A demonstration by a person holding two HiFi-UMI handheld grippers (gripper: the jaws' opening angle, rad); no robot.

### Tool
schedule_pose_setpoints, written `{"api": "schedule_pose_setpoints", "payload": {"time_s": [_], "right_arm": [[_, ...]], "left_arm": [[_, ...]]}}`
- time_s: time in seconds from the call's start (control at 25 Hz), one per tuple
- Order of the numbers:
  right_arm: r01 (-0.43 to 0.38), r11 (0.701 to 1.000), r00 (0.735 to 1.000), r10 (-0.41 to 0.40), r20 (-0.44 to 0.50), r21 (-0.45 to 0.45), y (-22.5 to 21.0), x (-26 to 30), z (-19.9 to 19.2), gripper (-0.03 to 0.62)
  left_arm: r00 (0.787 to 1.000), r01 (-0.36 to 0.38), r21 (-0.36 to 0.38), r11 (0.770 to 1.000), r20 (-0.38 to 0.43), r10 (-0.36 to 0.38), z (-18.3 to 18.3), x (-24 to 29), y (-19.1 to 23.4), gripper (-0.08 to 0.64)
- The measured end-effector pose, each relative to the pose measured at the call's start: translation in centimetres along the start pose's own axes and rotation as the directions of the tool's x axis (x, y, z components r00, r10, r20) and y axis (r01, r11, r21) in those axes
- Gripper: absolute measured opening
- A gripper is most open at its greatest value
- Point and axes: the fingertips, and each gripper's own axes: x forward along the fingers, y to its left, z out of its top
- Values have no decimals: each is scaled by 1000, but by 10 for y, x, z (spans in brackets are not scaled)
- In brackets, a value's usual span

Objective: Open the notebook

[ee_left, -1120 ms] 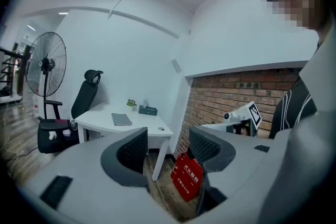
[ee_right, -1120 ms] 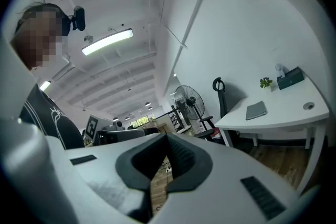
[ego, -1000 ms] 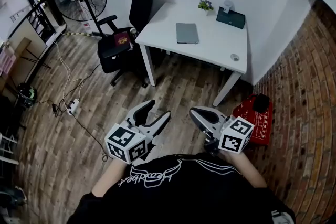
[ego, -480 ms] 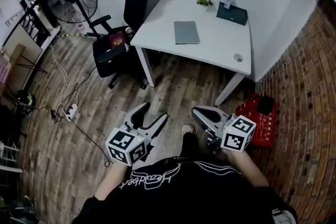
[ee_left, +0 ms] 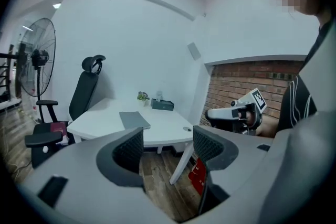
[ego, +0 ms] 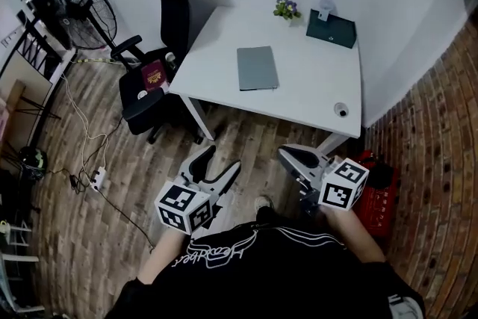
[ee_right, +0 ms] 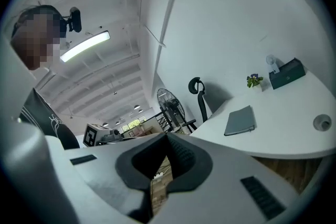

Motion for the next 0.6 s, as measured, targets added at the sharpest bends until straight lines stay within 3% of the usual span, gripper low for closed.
{"api": "schedule_pose_setpoints", "payload": {"time_s": [0.36, 0.6], "right_arm": [[13, 1000, 1000, -13, -19, 6, -99, 34, 57, 2], [31, 999, 999, -30, -43, 11, -134, 40, 73, 2]], "left_arm": [[1000, 20, 31, 999, -22, -19, 50, 119, 48, 301], [998, 45, 57, 997, -45, -43, 64, 166, 54, 301]]}}
